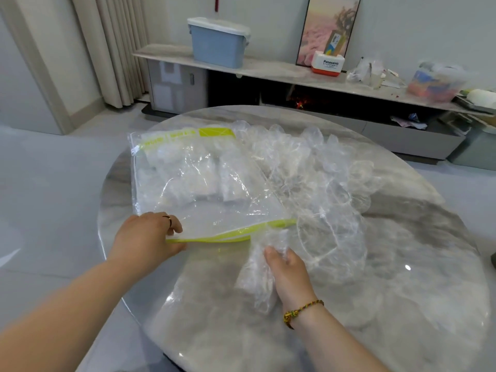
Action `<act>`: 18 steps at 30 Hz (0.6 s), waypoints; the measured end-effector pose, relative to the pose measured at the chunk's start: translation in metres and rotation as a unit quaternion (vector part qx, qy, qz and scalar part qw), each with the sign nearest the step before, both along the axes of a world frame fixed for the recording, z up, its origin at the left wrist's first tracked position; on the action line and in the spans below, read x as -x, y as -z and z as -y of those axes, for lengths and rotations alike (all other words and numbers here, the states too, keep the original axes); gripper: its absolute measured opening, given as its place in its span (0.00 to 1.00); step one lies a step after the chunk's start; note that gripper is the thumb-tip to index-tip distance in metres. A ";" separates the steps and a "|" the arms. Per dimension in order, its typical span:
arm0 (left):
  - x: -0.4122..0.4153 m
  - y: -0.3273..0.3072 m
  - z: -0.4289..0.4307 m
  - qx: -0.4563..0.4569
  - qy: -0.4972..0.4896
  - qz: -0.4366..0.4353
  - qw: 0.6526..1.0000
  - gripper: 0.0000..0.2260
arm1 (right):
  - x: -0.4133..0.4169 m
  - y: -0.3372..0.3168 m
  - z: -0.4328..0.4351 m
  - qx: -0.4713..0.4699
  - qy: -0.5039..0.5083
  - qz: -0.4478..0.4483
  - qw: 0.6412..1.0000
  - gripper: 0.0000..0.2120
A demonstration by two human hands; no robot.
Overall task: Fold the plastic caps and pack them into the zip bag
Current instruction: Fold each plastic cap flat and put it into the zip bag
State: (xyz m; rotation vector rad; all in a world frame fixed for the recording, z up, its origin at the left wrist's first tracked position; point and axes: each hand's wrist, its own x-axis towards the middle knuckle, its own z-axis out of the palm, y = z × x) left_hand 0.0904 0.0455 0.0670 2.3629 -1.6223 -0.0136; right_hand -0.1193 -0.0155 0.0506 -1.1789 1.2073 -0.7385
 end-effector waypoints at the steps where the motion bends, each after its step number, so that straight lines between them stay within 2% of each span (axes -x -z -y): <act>1: -0.002 0.000 0.000 0.018 -0.006 -0.038 0.999 0.15 | -0.002 0.001 0.001 0.005 -0.016 -0.015 1.000 0.07; 4: -0.007 0.000 -0.003 0.026 -0.018 -0.068 0.997 0.14 | -0.013 0.004 0.003 0.011 -0.057 -0.033 0.998 0.09; 7: -0.005 -0.002 -0.001 0.056 -0.003 -0.072 0.996 0.05 | -0.021 0.005 0.005 0.015 -0.065 -0.022 0.998 0.09; 10: -0.001 -0.001 0.002 0.096 -0.011 -0.117 0.988 0.13 | -0.024 0.003 0.005 0.043 -0.075 -0.031 0.996 0.10; 12: 0.004 -0.002 0.003 0.155 0.003 -0.131 0.979 0.09 | -0.029 -0.003 0.005 0.066 -0.094 -0.024 0.993 0.08; 13: 0.006 -0.003 0.003 0.181 0.014 -0.150 0.972 0.10 | -0.033 -0.007 0.007 0.083 -0.109 -0.029 0.990 0.08; 15: 0.009 -0.004 0.000 0.228 0.055 -0.197 0.952 0.18 | -0.043 -0.011 0.015 0.123 -0.147 -0.069 0.979 0.10; 18: 0.013 -0.010 -0.012 0.233 0.095 -0.264 0.931 0.12 | -0.061 -0.019 0.036 0.136 -0.173 -0.133 0.966 0.15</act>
